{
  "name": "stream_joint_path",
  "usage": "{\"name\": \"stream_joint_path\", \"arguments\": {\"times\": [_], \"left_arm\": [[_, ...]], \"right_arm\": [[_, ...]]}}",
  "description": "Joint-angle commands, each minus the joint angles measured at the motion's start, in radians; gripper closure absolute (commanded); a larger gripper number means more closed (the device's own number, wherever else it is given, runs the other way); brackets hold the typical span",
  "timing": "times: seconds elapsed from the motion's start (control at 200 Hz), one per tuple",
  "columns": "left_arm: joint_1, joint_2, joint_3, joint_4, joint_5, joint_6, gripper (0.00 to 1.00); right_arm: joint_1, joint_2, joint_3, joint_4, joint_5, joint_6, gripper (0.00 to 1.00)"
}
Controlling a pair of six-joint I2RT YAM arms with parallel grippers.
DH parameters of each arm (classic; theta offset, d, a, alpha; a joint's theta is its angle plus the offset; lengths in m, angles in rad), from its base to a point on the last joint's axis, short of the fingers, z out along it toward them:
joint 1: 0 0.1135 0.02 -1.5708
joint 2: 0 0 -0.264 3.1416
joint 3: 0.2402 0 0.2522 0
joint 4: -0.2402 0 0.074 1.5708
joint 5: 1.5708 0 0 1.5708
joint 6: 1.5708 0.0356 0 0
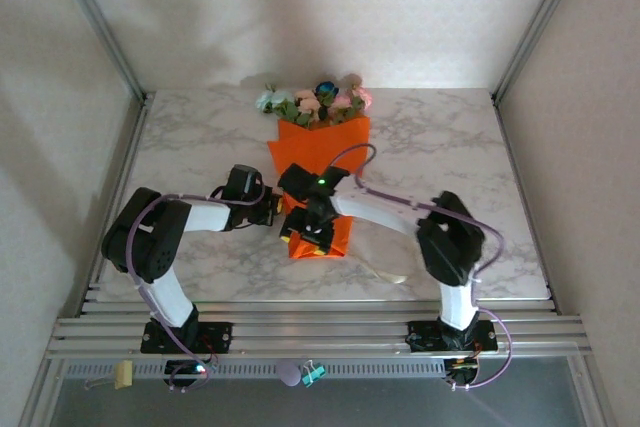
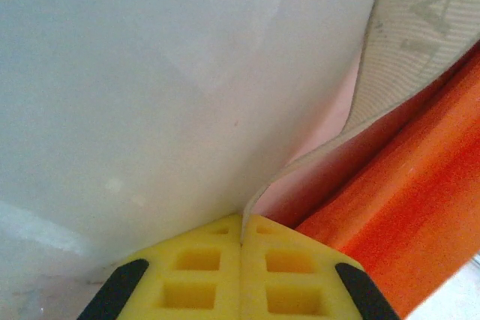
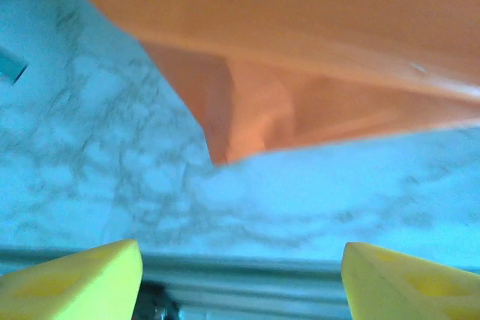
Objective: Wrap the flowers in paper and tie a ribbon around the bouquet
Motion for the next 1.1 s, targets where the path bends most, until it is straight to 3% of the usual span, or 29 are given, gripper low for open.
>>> {"name": "stream_joint_path", "arguments": {"times": [0.0, 0.145, 0.25, 0.36, 0.626, 0.876, 1.036, 1.096], "left_arm": [[0.01, -0.003, -0.009, -0.119, -0.02, 0.02, 1.0], [0.01, -0.003, 0.007, -0.141, -0.018, 0.03, 1.0], [0.011, 0.0, 0.025, -0.162, -0.017, 0.04, 1.0], [0.01, -0.005, 0.04, -0.183, -0.022, 0.047, 1.0], [0.01, -0.02, 0.052, -0.203, -0.02, 0.049, 1.0], [0.01, -0.029, 0.049, -0.202, -0.008, 0.057, 1.0], [0.013, -0.042, 0.037, -0.205, -0.005, 0.058, 1.0], [0.016, -0.046, 0.036, -0.208, -0.004, 0.064, 1.0]], "right_arm": [[-0.046, -0.181, -0.127, -0.097, 0.033, 0.009, 0.27], [-0.139, -0.433, -0.416, -0.073, 0.05, 0.164, 0.24], [-0.171, -0.574, -0.651, 0.068, -0.006, 0.396, 0.25], [-0.206, -0.641, -0.79, 0.219, -0.024, 0.594, 0.26], [-0.271, -0.622, -0.853, 0.294, 0.029, 0.852, 0.32], [-0.29, -0.553, -0.851, 0.309, 0.032, 0.9, 0.33], [-0.325, -0.439, -0.826, 0.376, 0.028, 0.875, 0.48], [-0.337, -0.392, -0.799, 0.377, 0.03, 0.847, 0.58]]}}
